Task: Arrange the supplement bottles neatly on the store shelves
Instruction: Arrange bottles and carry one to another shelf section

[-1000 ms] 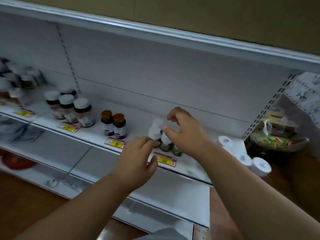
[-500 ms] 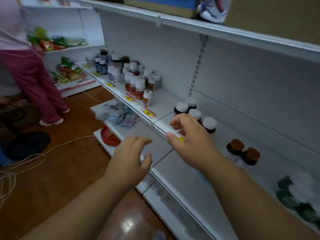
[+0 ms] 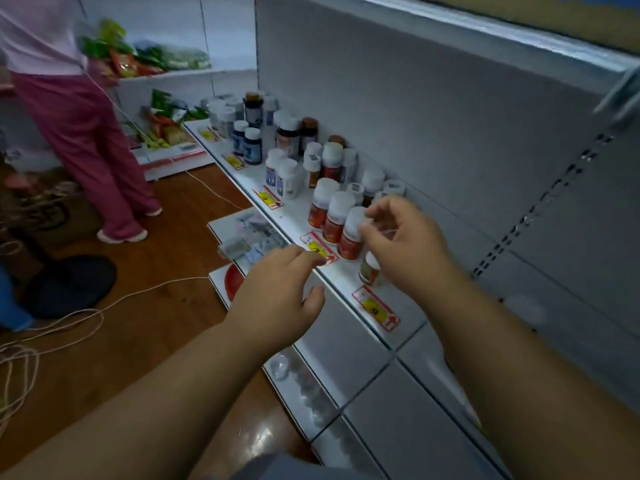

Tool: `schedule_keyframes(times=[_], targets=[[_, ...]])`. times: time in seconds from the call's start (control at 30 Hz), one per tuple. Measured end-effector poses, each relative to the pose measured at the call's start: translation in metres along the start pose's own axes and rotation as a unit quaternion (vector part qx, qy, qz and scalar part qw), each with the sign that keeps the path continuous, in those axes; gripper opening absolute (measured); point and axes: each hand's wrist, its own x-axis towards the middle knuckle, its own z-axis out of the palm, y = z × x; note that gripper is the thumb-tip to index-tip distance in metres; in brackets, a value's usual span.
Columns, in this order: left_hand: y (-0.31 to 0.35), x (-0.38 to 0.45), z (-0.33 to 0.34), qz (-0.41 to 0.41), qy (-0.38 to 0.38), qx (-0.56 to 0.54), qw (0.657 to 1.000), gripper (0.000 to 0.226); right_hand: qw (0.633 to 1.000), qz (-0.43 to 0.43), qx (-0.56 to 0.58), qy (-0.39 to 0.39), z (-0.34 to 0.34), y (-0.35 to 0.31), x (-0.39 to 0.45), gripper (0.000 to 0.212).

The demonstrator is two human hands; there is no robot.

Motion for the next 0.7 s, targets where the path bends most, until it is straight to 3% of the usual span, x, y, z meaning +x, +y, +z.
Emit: schedule_keyframes(times=[0.13,0.3,0.6,0.7], targets=[[-0.039,0.060,0.007,0.046,-0.020,-0.018,0.999,0.035,0.993,0.032,-0.105,0.052,0.018,0.031,0.077,0.011],[-0.086,0.141,0.013,0.150,-0.076,-0.039,0.985,0.031,0.960,0.125,-0.245,-0.047,0.051,0.081,0.153,0.035],[-0.112,0.224,0.025,0.261,-0.140,-0.080,0.952,0.038,0.930,0.216,-0.293,-0.045,0.061,0.084,0.189,0.013],[-0.114,0.230,0.031,0.288,-0.133,-0.102,0.943,0.034,0.927,0.248,-0.280,-0.029,0.062,0.085,0.191,0.025]])
